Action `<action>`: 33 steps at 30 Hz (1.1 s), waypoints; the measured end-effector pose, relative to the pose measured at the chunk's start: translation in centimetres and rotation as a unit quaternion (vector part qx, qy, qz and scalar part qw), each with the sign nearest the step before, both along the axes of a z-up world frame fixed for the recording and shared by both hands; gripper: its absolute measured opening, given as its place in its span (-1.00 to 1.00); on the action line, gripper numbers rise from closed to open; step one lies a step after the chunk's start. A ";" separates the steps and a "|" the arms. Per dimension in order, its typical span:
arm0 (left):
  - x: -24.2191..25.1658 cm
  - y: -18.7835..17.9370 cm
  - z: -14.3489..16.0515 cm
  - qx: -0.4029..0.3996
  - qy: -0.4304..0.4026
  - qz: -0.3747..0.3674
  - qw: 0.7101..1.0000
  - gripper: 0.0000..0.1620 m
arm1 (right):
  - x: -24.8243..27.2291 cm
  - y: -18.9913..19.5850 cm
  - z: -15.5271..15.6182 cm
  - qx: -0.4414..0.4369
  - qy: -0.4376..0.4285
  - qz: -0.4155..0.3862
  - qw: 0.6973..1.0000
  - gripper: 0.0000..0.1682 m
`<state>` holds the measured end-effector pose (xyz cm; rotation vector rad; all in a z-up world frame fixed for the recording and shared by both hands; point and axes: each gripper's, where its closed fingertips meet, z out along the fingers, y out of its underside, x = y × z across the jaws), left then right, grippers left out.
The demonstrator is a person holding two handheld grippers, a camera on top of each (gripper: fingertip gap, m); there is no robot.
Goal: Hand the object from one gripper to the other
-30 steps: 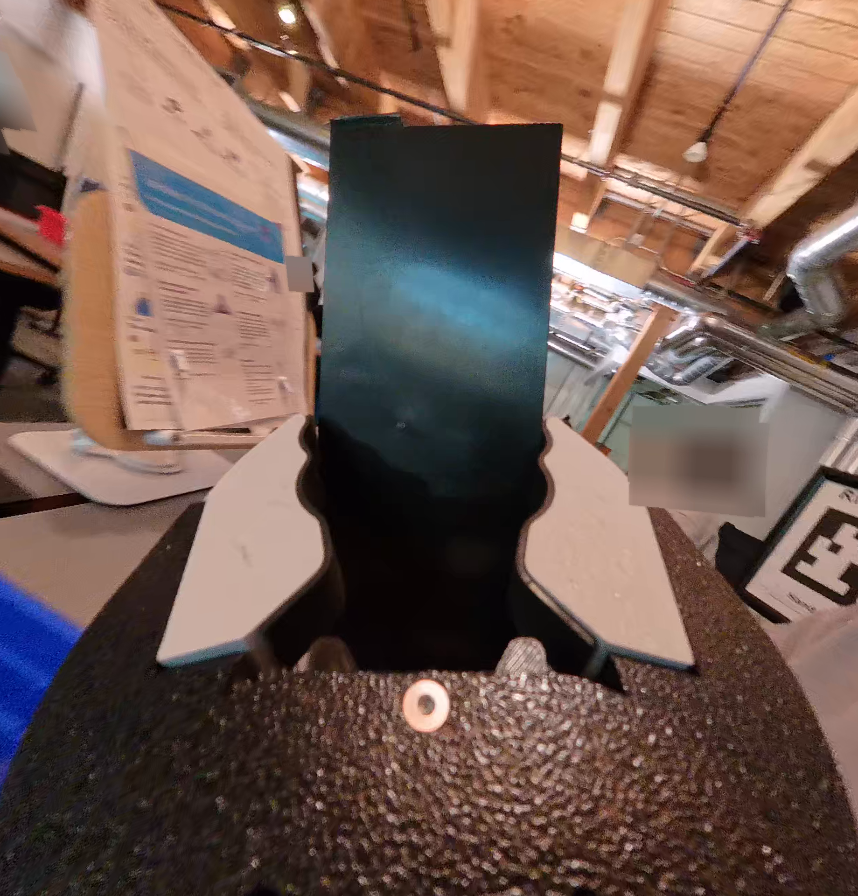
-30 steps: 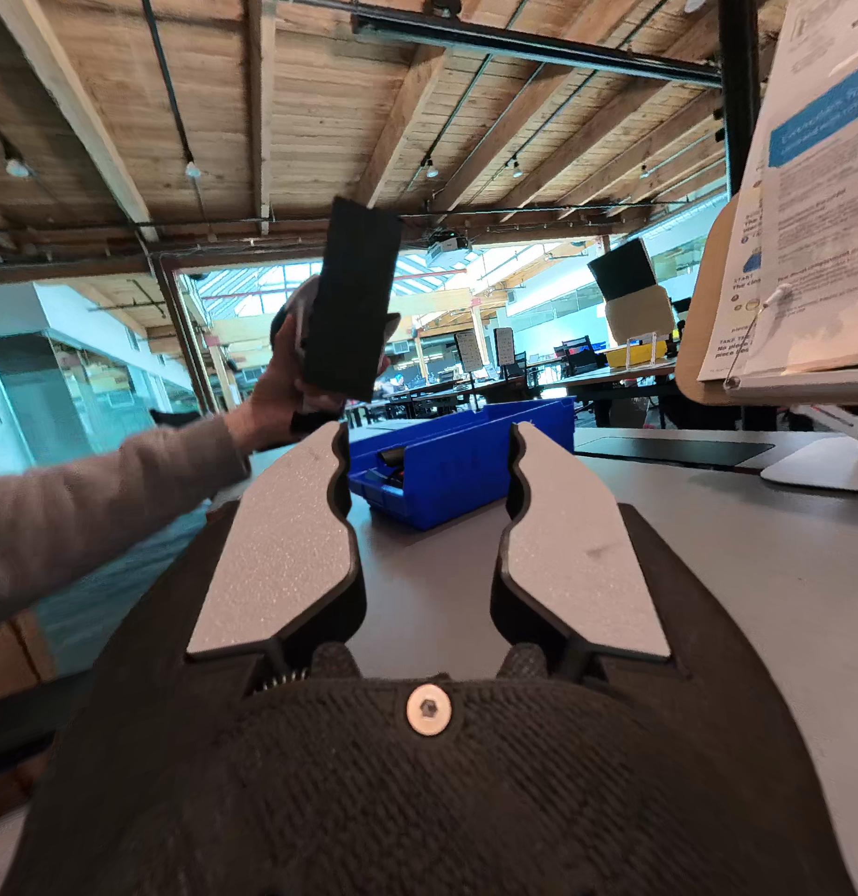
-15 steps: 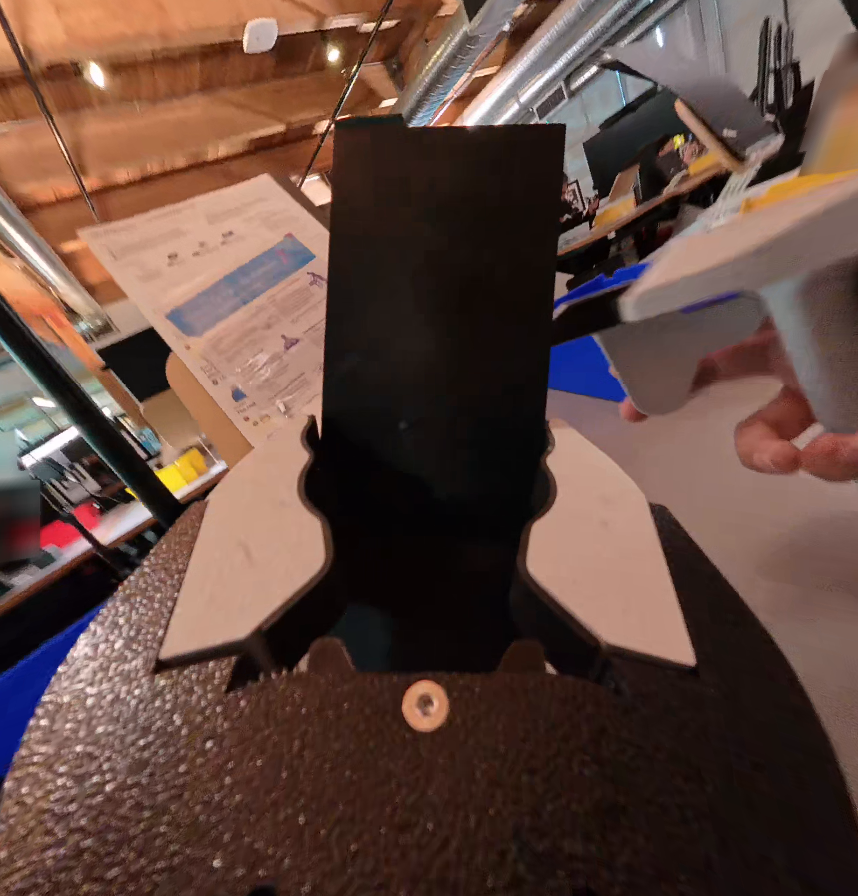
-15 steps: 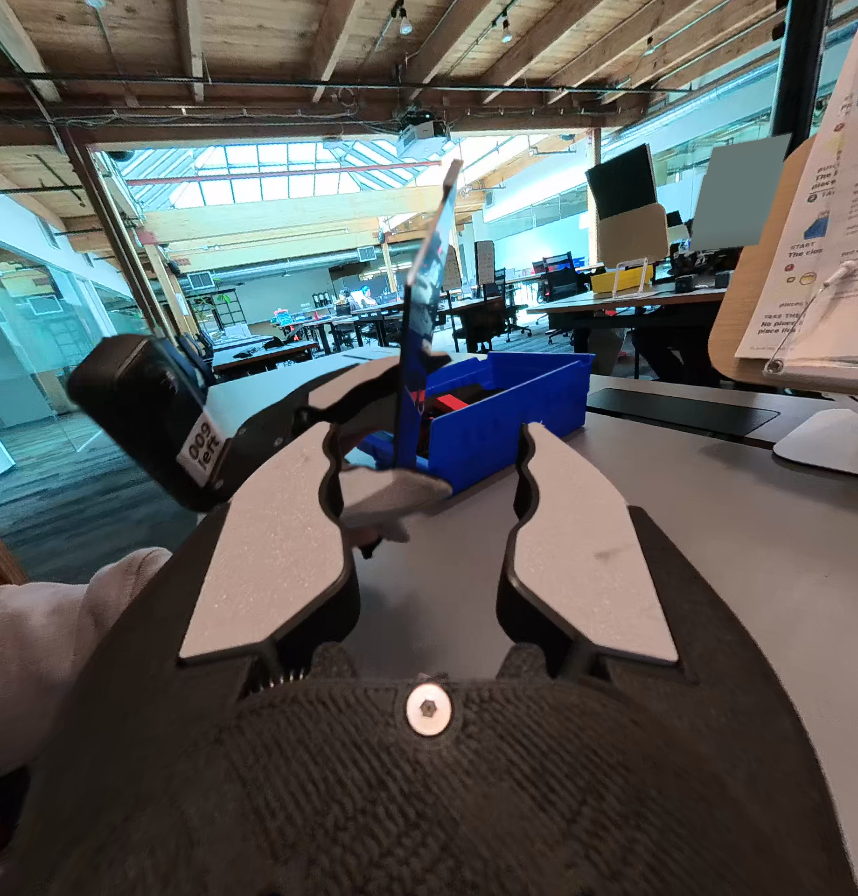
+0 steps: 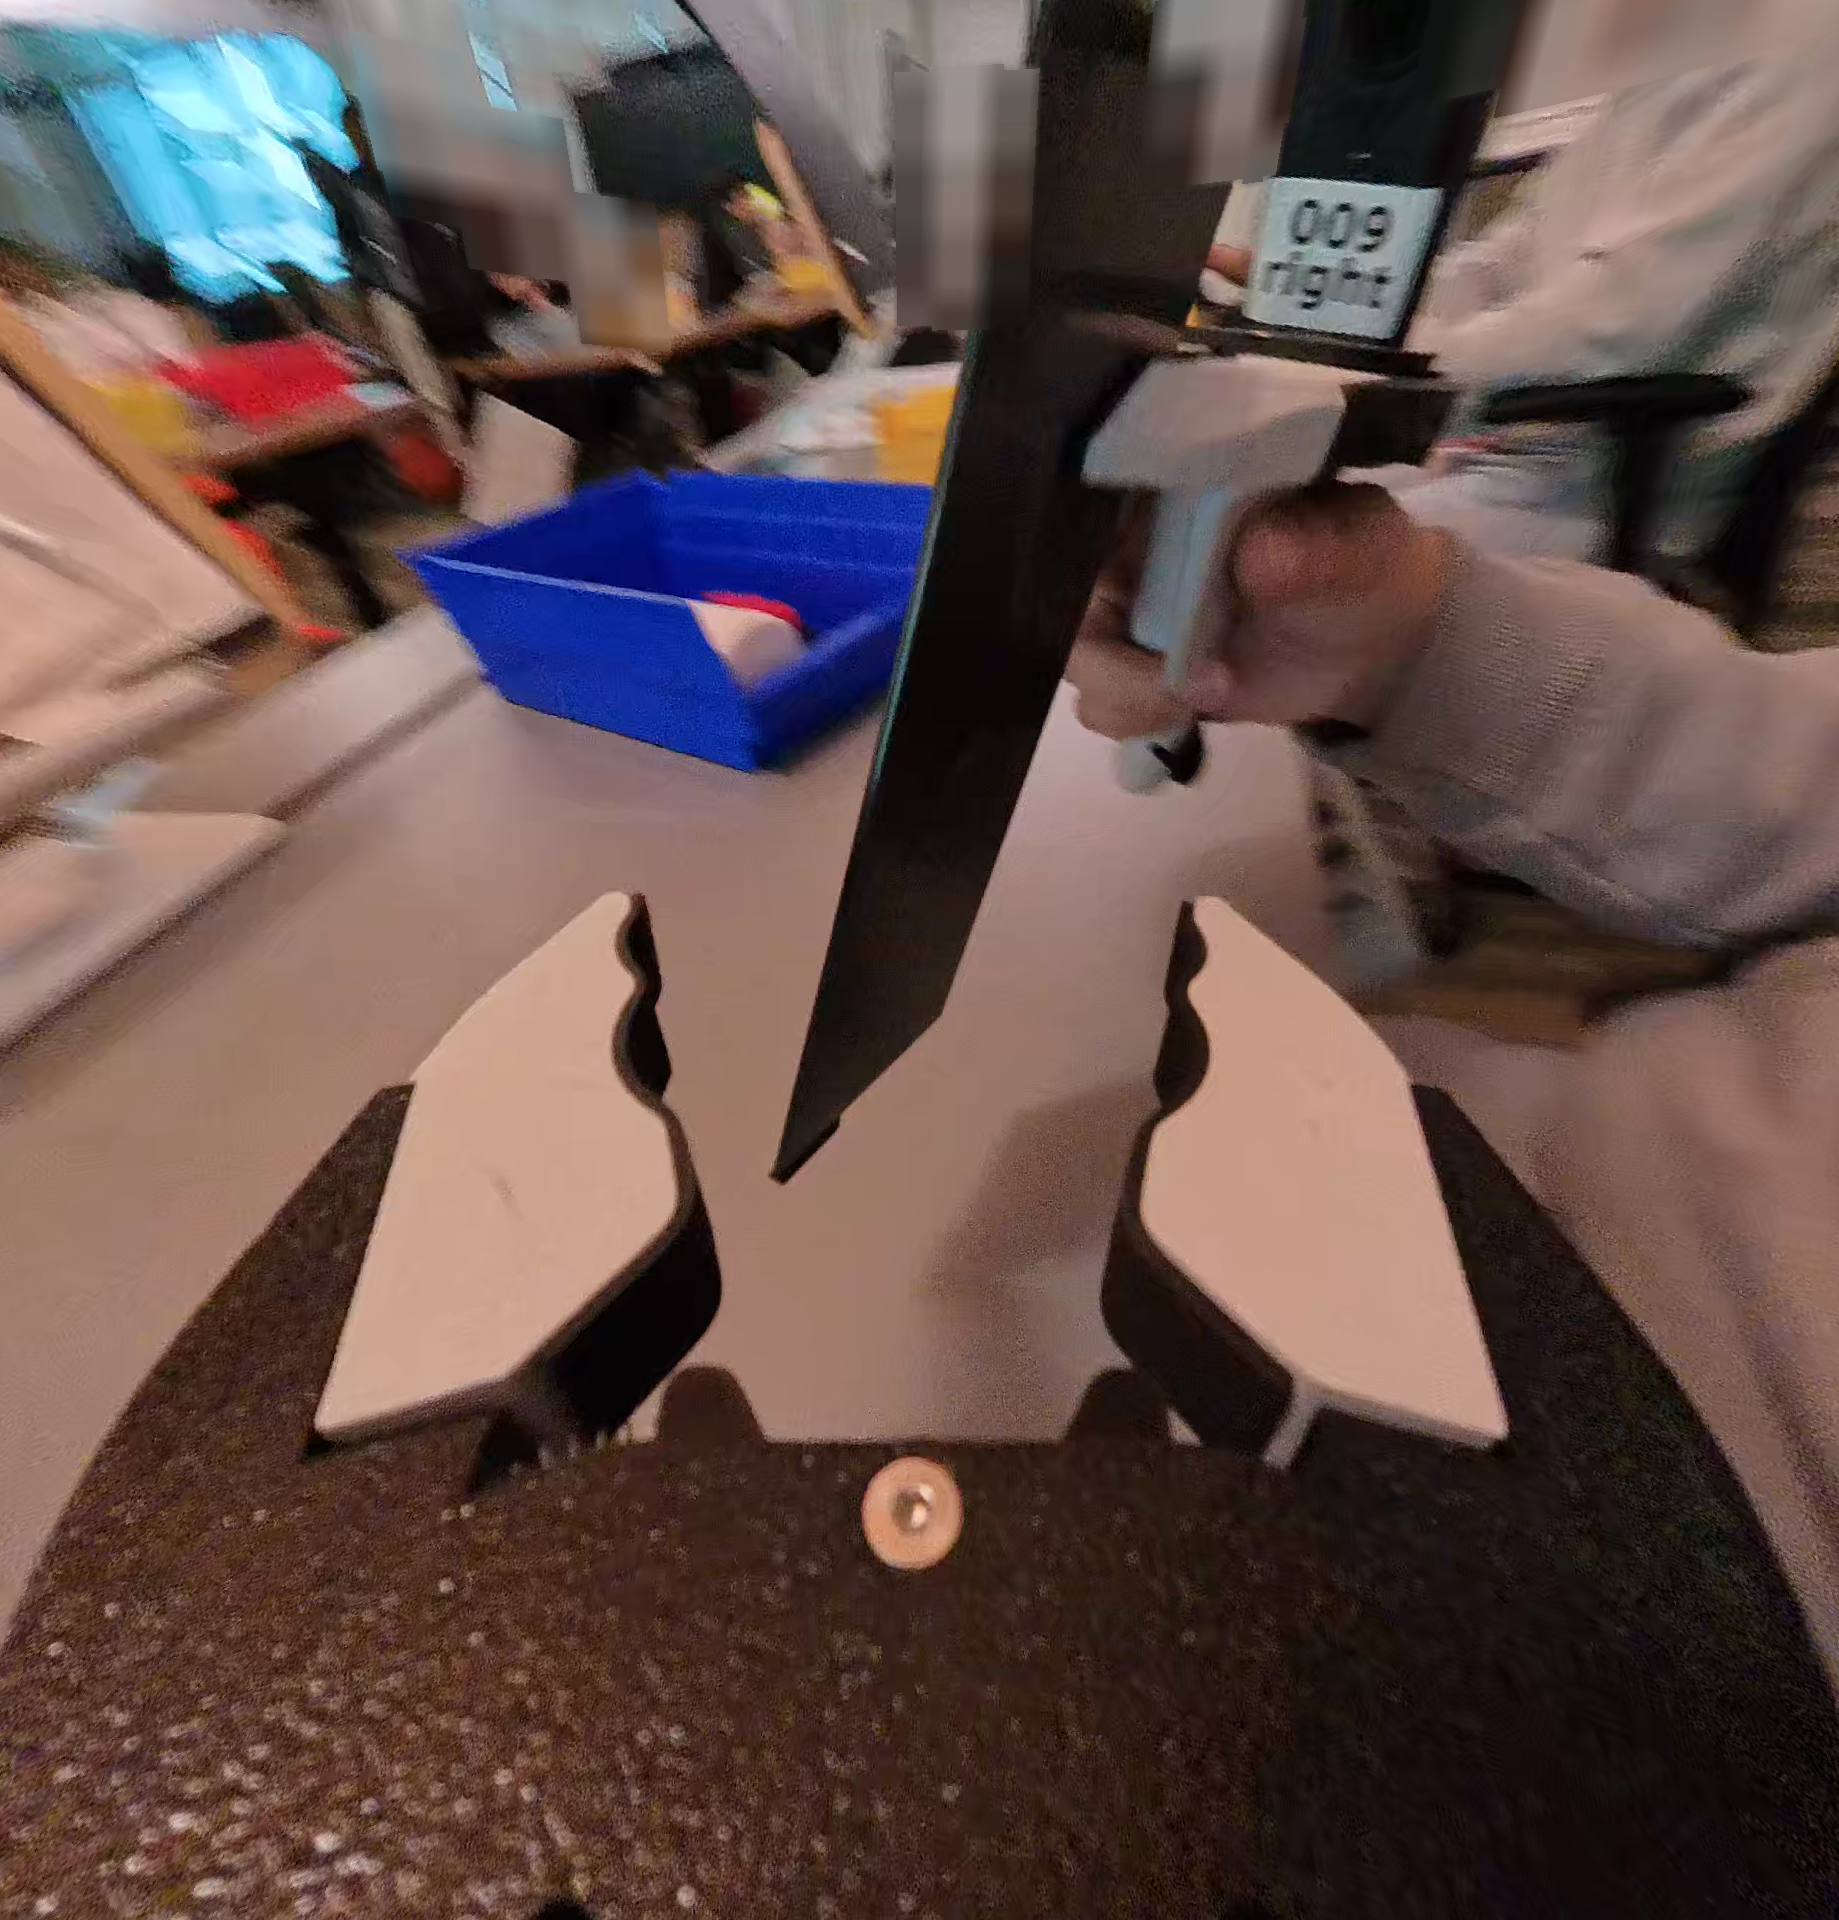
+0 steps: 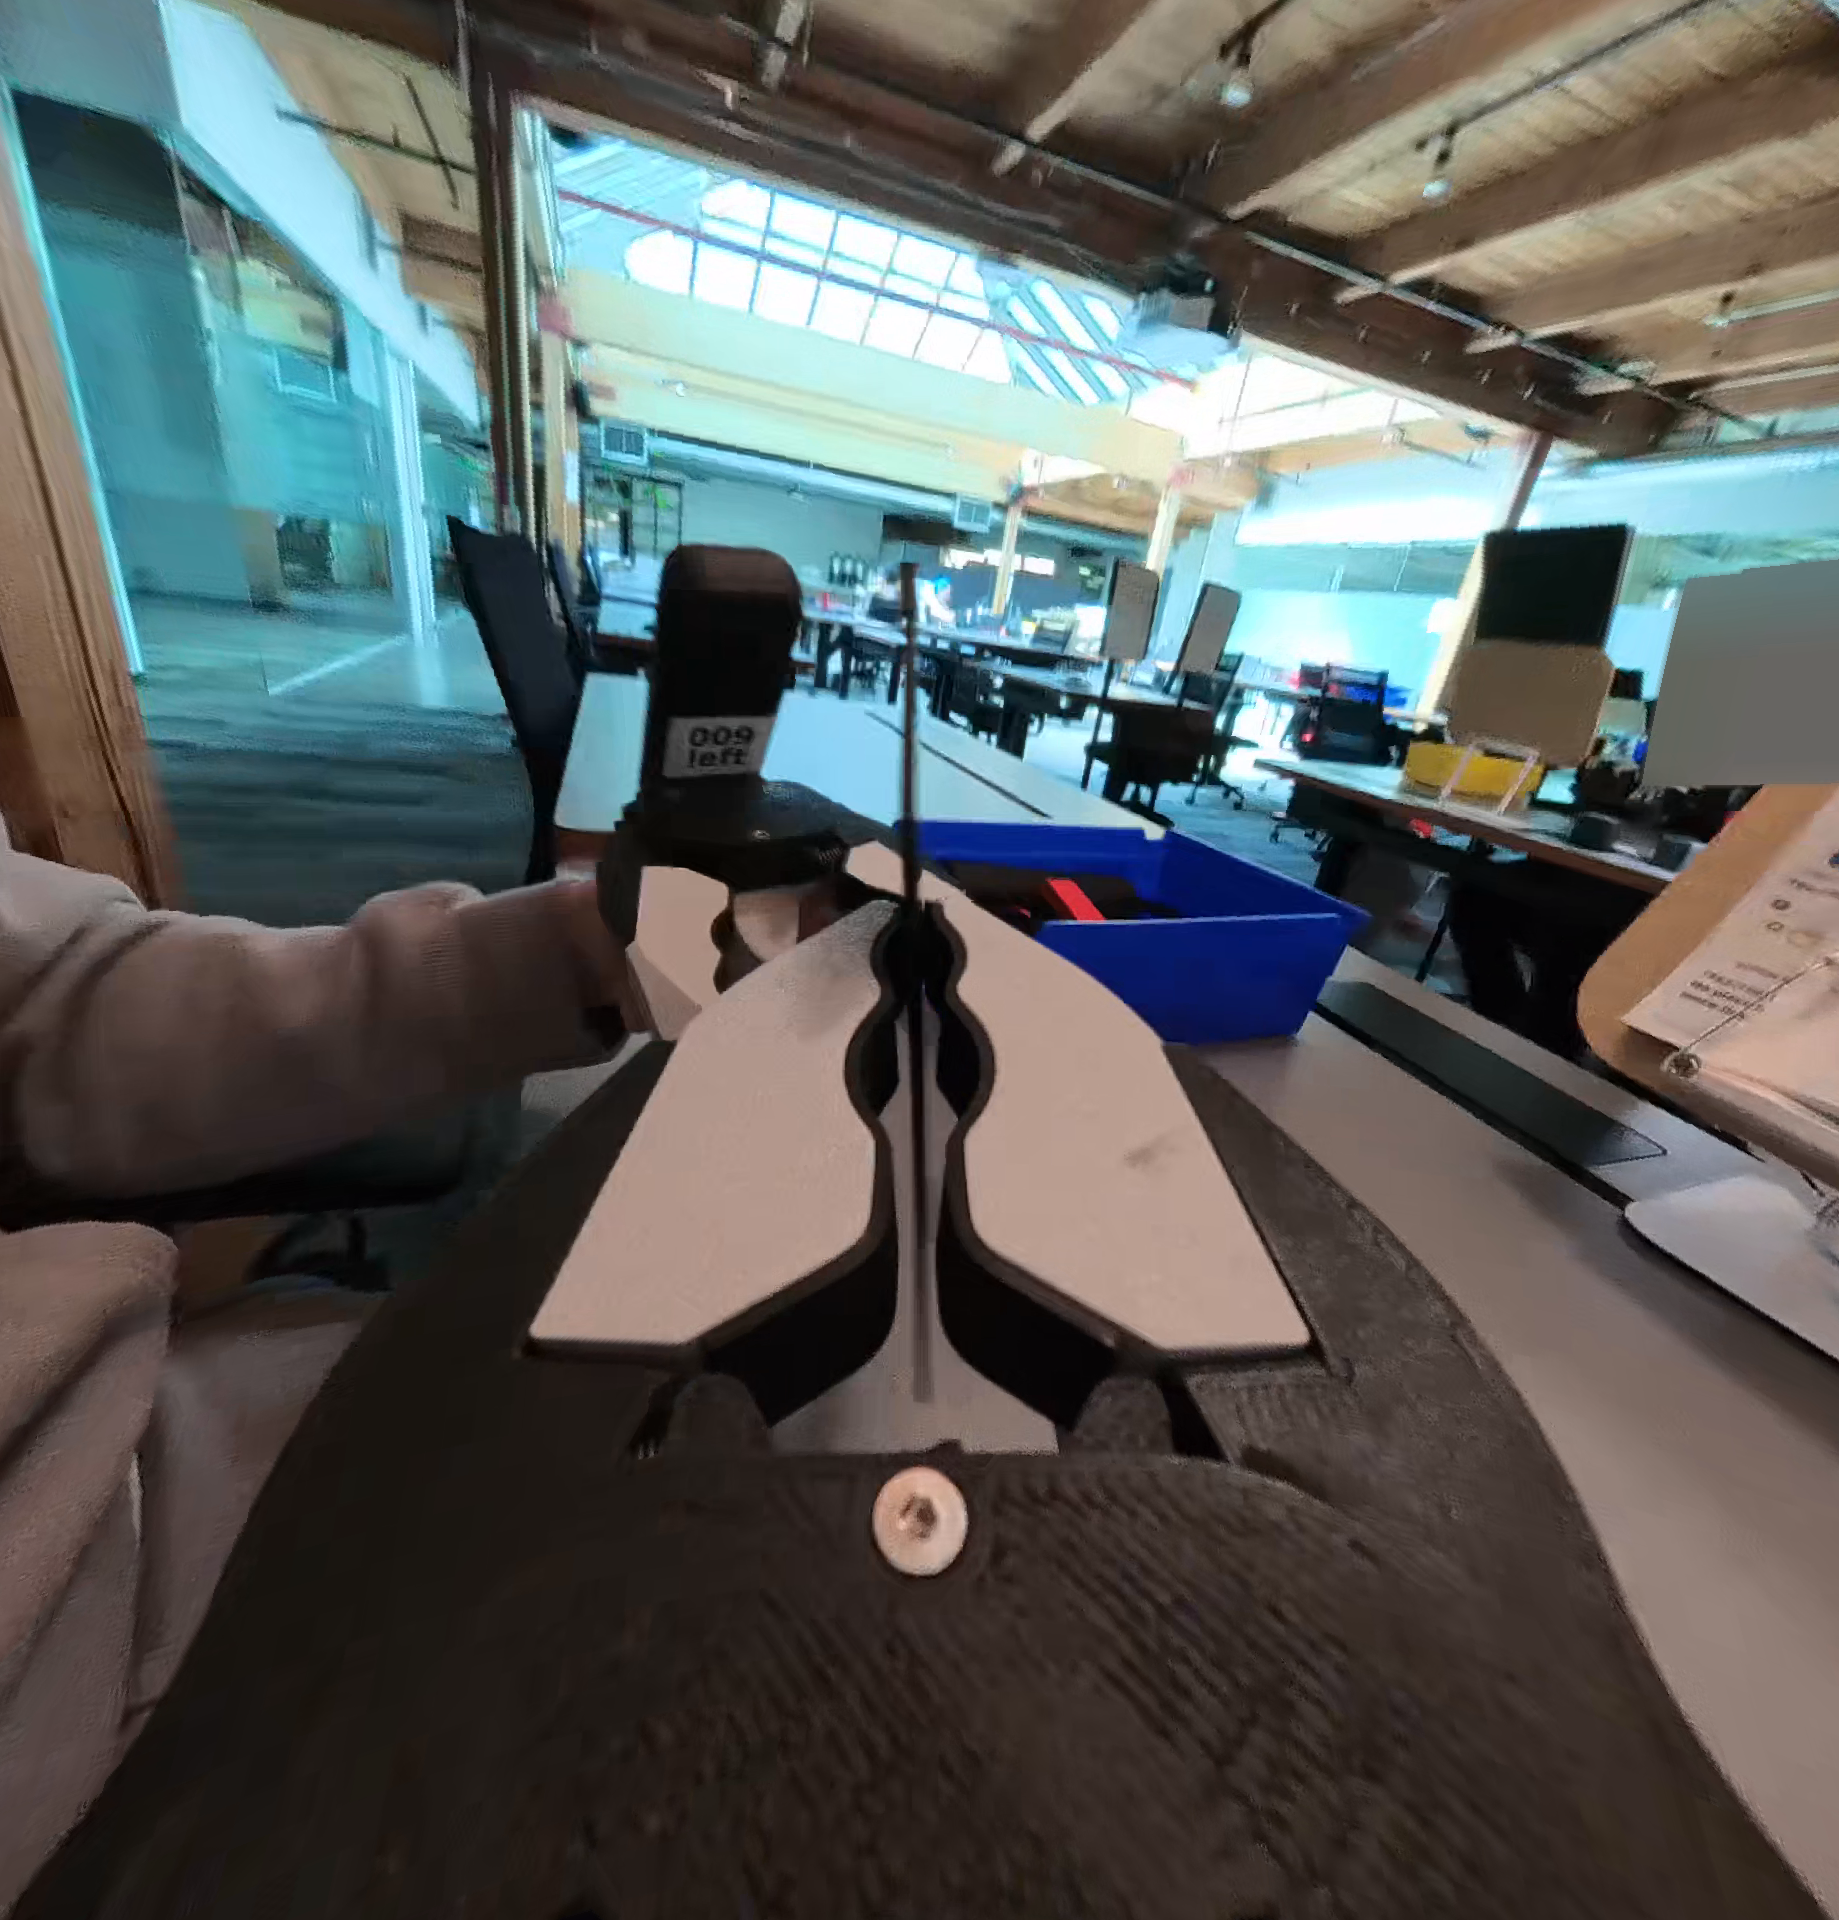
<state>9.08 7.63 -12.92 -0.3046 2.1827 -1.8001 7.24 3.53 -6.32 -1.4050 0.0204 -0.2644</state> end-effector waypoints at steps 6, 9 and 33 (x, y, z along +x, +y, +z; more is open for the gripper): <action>-4.8 0.0 0.0 0.043 -0.022 -0.113 0.992 -0.26 | -4.2 -0.1 1.5 -0.065 -0.033 0.058 0.996 -0.98; -4.2 -0.6 -0.7 0.087 -0.072 -0.086 0.990 -0.51 | -6.0 0.5 3.3 -0.064 -0.046 0.082 0.994 -0.98; 4.1 -2.8 0.1 0.026 -0.181 0.145 0.972 -0.60 | 3.0 0.7 3.7 0.011 0.018 -0.052 0.998 0.14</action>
